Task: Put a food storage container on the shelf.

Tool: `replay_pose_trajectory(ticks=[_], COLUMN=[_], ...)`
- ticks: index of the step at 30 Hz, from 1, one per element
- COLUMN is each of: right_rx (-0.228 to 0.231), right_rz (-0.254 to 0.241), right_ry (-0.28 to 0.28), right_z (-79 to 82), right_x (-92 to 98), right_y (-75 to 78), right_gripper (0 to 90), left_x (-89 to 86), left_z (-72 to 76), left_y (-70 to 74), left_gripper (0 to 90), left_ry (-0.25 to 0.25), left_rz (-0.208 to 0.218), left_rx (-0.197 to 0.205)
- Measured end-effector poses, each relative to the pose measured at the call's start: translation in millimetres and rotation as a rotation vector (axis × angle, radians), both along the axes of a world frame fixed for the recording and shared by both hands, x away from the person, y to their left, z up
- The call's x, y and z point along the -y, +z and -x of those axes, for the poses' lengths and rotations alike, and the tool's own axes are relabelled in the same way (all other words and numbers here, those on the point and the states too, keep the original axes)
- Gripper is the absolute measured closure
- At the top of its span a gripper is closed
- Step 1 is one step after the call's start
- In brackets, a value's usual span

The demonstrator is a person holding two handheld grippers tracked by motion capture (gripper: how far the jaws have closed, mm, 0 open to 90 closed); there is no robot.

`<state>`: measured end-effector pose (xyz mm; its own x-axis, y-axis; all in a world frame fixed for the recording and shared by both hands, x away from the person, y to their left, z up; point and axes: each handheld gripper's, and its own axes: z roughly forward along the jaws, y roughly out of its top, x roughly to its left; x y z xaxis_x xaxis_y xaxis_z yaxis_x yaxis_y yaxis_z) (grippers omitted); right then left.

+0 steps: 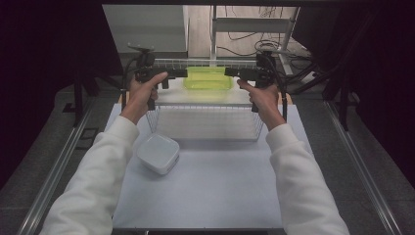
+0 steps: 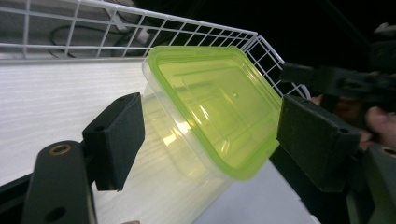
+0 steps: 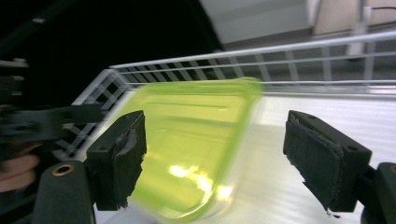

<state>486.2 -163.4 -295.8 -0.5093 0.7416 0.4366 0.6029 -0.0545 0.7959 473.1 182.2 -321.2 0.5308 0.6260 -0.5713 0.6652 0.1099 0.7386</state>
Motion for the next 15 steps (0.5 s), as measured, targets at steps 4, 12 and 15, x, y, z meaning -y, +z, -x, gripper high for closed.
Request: replay_pose_trajectory(ticks=[4, 12, 15], right_rx=[0.032, 0.095, 0.115], right_rz=[0.002, 0.015, 0.041], right_ry=[0.03, 0.081, 0.101], right_z=[17.4, 57.2, 76.2], right_x=[4.1, 39.2, 54.8], right_y=[9.4, 3.7, -7.1], right_gripper=[21.2, 21.3, 21.4], left_x=[-2.7, -8.3, -11.7], left_z=[16.7, 69.4, 92.3], left_y=[0.0, -7.5, -13.7], left_gripper=[24.1, 24.0, 24.0], left_ry=[0.001, -0.027, -0.025], left_rz=[-0.033, -0.074, -0.11], left_rx=[0.037, 0.1, 0.119])
